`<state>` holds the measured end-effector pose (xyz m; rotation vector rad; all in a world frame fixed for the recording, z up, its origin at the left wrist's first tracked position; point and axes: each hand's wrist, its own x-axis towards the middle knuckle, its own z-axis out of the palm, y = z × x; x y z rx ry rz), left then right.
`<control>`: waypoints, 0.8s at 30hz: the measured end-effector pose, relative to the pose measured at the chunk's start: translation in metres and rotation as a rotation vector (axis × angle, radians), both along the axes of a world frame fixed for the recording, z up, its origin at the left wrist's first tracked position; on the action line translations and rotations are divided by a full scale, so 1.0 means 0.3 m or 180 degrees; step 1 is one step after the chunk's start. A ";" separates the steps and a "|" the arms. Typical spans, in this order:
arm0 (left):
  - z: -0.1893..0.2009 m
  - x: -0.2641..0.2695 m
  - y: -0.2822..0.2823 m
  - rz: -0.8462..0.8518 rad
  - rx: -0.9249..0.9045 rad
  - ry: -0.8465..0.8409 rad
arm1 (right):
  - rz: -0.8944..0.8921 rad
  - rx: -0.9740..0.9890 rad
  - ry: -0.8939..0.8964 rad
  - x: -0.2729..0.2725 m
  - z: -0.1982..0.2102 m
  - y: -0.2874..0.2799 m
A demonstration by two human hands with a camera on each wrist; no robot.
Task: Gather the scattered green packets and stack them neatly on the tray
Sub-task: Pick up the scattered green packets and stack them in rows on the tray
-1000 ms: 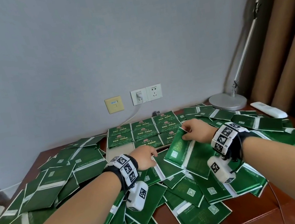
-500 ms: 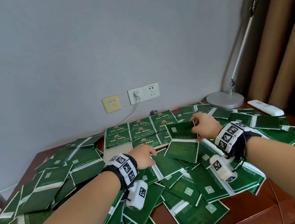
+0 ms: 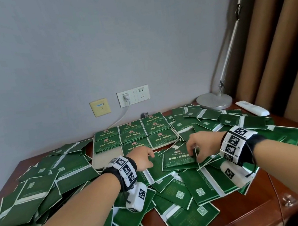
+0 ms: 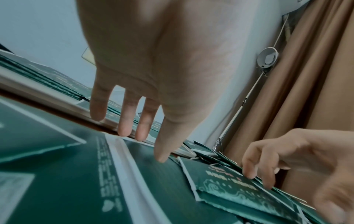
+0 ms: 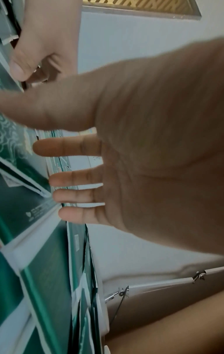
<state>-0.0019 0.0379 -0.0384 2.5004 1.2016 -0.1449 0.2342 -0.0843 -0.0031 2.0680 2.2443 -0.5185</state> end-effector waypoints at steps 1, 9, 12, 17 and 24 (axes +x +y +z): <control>0.000 0.000 0.001 -0.0001 0.0005 0.0000 | 0.0025 -0.0067 0.0024 -0.001 0.004 -0.003; -0.002 -0.014 0.009 0.0012 0.0048 -0.0120 | -0.0254 0.0312 -0.0021 -0.072 -0.029 0.065; 0.000 -0.019 0.008 -0.0026 0.0029 -0.0116 | -0.0372 0.0203 -0.0125 -0.105 -0.053 0.092; -0.002 -0.008 0.010 -0.0056 -0.0018 -0.0074 | -0.0545 0.0096 -0.0113 -0.107 -0.059 0.100; 0.000 0.018 0.008 -0.0089 -0.0152 -0.0018 | -0.0779 0.0149 0.0337 -0.061 -0.060 0.079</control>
